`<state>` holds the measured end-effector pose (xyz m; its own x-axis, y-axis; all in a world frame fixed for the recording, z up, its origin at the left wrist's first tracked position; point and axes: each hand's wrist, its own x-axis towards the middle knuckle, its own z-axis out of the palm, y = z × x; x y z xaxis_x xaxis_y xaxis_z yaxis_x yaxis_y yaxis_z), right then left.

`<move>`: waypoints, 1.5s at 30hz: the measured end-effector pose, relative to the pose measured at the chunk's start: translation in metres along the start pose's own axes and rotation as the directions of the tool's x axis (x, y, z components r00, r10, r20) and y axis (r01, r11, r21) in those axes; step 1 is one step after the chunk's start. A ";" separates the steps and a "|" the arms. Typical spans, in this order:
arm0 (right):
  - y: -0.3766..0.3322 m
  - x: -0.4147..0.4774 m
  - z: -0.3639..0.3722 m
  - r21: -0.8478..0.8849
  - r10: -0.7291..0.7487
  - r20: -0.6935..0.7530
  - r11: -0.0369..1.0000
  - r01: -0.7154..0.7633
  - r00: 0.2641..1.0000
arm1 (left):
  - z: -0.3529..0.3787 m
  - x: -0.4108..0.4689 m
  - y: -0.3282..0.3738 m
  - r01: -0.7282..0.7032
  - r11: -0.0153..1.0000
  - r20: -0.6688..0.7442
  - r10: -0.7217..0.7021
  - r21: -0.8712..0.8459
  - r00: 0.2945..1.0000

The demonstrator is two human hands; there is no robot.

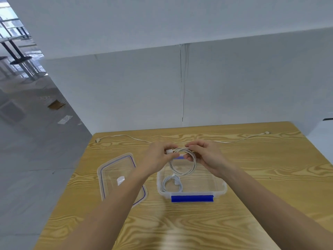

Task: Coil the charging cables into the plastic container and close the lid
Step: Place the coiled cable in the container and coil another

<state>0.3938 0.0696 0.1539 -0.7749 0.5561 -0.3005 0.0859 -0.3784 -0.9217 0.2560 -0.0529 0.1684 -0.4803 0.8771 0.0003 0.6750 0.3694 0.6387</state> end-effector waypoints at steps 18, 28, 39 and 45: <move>0.076 0.056 -0.056 -0.673 0.076 -0.120 0.727 -0.137 0.990 | 0.105 0.051 -0.043 0.124 0.982 0.240 -0.155 0.141 0.958; 0.112 0.090 -0.068 -0.822 0.277 -0.203 0.474 -0.317 0.939 | 0.155 0.064 -0.073 -0.032 0.945 0.401 -0.107 0.325 0.910; 0.142 0.084 -0.071 -0.869 0.226 -0.281 0.354 -0.347 0.933 | 0.178 0.065 -0.080 -0.222 0.839 0.438 -0.022 0.497 0.899; 0.141 0.077 -0.063 -0.977 0.106 -0.202 0.052 -0.209 0.974 | 0.162 0.059 -0.078 -0.269 0.841 0.441 0.041 0.470 0.896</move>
<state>0.3854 0.1060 -0.0149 -0.6186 0.6508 -0.4403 0.7777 0.5869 -0.2251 0.2663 0.0196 -0.0061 -0.1560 0.9368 -0.3133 0.9600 0.2185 0.1752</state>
